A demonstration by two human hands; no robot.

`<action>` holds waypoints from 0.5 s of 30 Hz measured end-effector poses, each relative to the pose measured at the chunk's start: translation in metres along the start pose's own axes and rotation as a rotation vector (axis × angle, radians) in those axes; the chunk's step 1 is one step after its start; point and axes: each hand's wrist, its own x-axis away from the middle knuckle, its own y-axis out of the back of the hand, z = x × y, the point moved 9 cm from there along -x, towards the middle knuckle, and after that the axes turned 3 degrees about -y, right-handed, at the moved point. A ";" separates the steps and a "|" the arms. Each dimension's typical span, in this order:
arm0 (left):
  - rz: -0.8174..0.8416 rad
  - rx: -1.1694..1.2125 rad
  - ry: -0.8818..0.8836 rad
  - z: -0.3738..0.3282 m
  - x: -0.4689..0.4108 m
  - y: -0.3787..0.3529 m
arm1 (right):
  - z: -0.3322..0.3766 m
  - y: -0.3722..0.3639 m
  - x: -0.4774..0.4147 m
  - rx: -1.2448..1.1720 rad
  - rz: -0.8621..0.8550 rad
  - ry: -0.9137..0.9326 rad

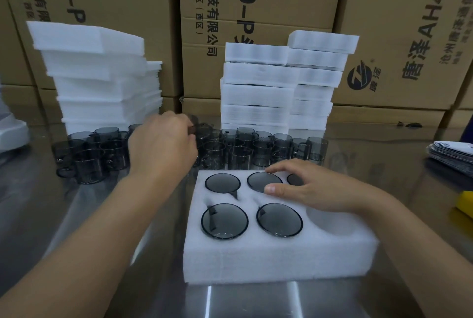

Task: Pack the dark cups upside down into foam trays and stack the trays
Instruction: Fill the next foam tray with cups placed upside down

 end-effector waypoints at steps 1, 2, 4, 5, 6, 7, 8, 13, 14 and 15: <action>-0.033 0.044 -0.048 -0.011 0.003 0.003 | 0.001 0.001 0.000 -0.009 -0.017 0.002; -0.060 0.086 -0.089 -0.020 0.006 0.006 | 0.002 0.002 0.000 -0.026 -0.035 0.004; -0.106 0.156 -0.170 -0.037 0.013 0.010 | 0.006 0.006 0.000 -0.090 -0.076 0.017; -0.124 0.181 -0.210 -0.045 0.017 0.012 | 0.008 0.008 0.000 -0.138 -0.100 0.031; -0.138 0.203 -0.243 -0.051 0.020 0.013 | 0.010 0.011 0.001 -0.196 -0.126 0.042; -0.145 0.225 -0.267 -0.057 0.023 0.014 | 0.012 0.013 0.002 -0.264 -0.151 0.050; -0.145 0.249 -0.287 -0.062 0.026 0.014 | 0.012 0.015 0.003 -0.340 -0.172 0.056; -0.099 0.383 -0.323 -0.072 0.033 0.008 | 0.013 0.027 0.007 -0.566 -0.283 0.071; -0.094 0.393 -0.329 -0.073 0.033 0.007 | 0.012 0.028 0.007 -0.593 -0.296 0.067; -0.088 0.399 -0.337 -0.073 0.033 0.006 | 0.010 0.028 0.006 -0.623 -0.307 0.065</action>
